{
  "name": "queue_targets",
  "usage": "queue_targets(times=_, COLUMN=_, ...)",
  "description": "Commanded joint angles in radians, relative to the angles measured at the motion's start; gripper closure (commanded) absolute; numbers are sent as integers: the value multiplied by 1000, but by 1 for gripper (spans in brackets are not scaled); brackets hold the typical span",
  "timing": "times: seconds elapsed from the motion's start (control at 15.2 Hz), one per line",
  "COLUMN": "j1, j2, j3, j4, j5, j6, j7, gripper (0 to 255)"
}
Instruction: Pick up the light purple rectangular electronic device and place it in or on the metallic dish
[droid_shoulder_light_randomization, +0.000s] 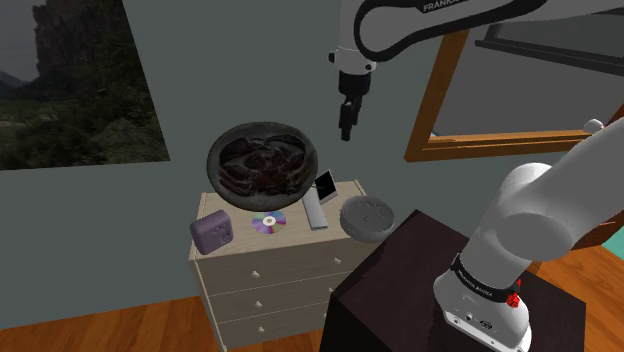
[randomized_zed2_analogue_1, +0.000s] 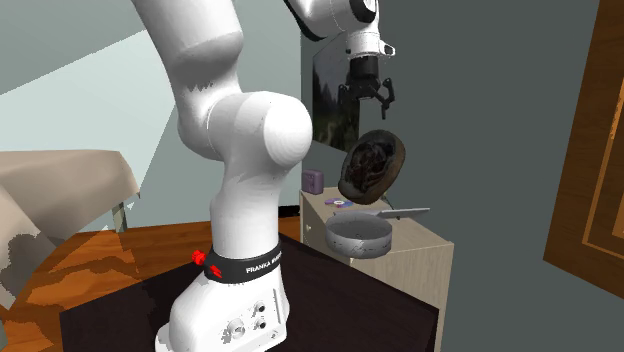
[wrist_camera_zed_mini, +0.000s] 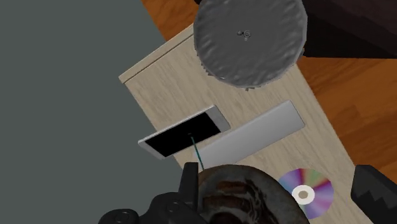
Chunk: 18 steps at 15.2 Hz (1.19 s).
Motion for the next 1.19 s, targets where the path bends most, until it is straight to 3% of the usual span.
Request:
queue_targets(times=0.0, j1=17, j2=72, j3=5, j4=28, j5=5, j6=45, j7=-34, gripper=0)
queue_targets(times=0.53, j1=78, j2=336, j3=41, j4=172, j5=23, j6=162, j7=-162, gripper=0)
queue_targets(times=1.12, j1=141, j2=612, j3=104, j4=373, j5=18, j6=231, j7=-288, gripper=0)
